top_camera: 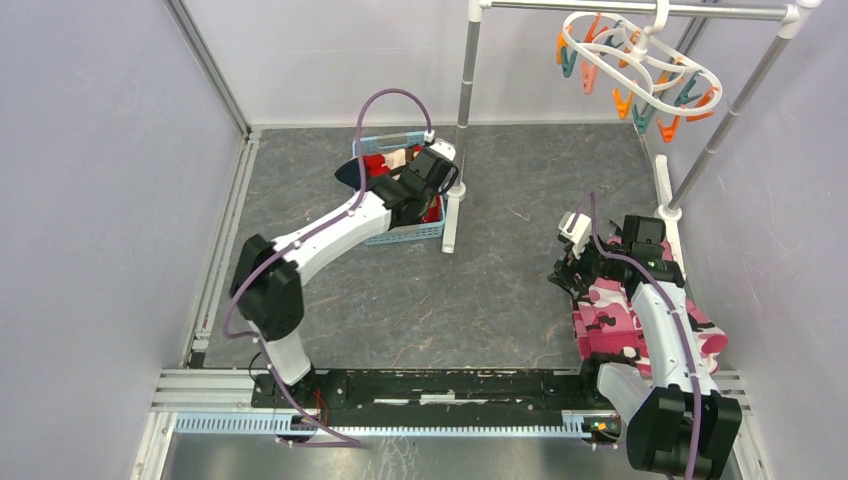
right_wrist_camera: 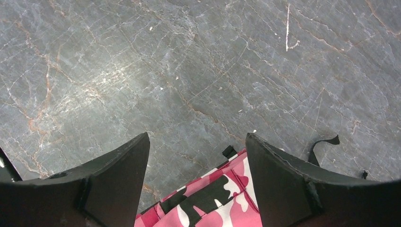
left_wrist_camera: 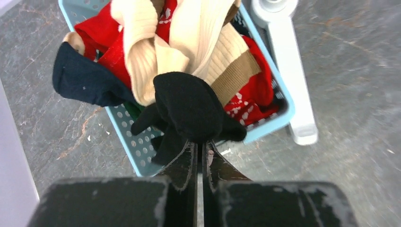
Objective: Clip the socks to the hanger
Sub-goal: Pick up the sock from the bin.
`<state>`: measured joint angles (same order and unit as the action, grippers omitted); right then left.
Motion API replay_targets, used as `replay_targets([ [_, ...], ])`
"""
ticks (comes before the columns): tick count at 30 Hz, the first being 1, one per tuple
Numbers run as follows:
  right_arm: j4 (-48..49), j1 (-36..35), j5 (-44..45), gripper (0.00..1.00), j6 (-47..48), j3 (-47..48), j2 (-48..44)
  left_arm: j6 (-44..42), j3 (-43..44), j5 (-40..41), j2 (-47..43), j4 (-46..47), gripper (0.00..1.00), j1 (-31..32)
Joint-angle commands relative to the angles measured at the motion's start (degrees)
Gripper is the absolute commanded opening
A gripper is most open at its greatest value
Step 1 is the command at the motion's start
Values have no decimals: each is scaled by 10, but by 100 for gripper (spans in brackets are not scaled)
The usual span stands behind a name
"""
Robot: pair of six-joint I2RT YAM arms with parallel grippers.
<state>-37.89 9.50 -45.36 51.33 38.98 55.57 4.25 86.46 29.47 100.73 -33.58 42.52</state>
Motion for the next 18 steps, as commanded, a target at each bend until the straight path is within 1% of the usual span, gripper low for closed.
replay_targets([
  [1,-38,1,-55,81,50,6,-1,-2,-19,-41,-126,45,2,5],
  [4,-80,1,-102,81,99,16,-5,-1,-30,-45,-178,69,2,5],
  [8,-97,2,-122,81,123,18,-12,-10,-27,-36,-221,100,2,5],
  [12,-97,2,-126,81,126,18,-17,-18,-14,-35,-238,124,2,5],
  [18,-100,2,-136,81,134,18,-19,-30,12,-31,-238,139,2,5],
])
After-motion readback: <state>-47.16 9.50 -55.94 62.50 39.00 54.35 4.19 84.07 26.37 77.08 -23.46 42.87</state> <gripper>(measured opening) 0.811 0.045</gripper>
